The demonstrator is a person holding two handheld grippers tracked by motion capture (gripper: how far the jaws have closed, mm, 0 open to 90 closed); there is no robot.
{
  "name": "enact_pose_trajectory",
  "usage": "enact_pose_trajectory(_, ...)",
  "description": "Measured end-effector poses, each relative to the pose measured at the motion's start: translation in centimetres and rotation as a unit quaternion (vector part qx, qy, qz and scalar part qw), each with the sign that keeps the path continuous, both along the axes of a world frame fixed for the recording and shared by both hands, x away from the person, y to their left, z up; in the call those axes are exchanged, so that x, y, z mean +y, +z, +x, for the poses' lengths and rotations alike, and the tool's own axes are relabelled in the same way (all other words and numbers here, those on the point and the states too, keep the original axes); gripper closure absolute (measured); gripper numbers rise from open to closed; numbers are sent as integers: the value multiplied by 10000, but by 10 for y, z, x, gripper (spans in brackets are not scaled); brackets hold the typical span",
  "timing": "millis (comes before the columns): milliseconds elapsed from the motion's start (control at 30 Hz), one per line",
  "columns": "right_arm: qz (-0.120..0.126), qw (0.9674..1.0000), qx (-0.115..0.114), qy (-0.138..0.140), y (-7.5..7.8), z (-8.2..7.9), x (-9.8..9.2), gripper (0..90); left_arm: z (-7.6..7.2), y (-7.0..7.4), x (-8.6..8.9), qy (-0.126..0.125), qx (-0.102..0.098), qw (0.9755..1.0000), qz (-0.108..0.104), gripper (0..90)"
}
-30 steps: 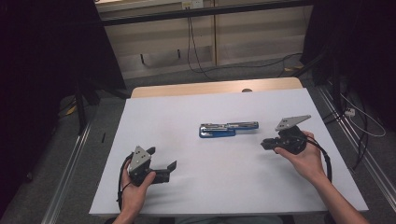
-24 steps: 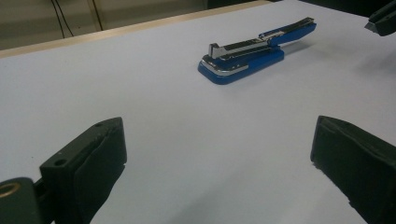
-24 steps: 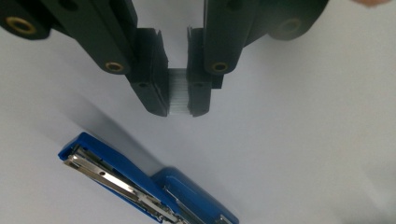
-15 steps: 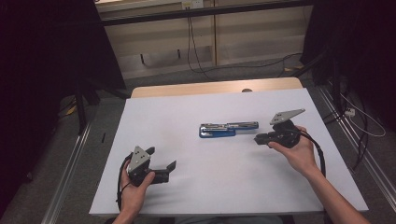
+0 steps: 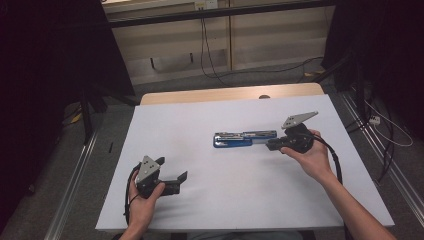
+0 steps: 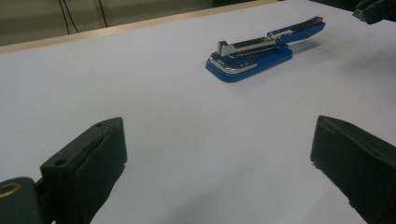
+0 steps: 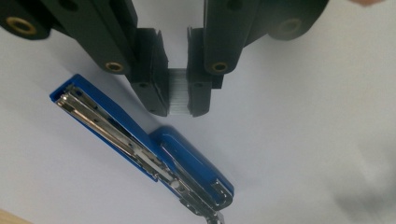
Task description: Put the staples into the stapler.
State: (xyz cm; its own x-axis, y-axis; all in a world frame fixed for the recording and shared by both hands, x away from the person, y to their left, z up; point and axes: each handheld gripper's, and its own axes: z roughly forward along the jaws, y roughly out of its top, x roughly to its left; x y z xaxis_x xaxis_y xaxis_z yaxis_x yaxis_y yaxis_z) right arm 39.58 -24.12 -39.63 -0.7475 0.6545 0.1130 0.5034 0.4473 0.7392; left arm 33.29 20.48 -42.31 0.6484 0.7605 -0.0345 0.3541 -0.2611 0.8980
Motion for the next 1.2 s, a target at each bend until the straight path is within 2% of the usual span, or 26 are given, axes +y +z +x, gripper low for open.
enact_pose_trajectory(100,69,10000,-20,-7,1,5,3,793,0,0,-1,-6,4,10000,-17,38)
enact_pose_trajectory(433,36,9999,-57,84,5,16,14,793,-1,1,0,-1,-30,10000,-48,38)
enact_pose_trajectory(633,131,9997,-128,144,10,24,21,793,-1,1,1,-24,-18,10000,-18,38)
enact_pose_trajectory(1033,76,9995,-78,310,6,40,40,793,-1,0,1,4,4,10000,-14,38)
enact_pose_trajectory(1200,160,9993,-83,340,7,46,46,793,-1,1,1,-13,-12,10000,-13,38)
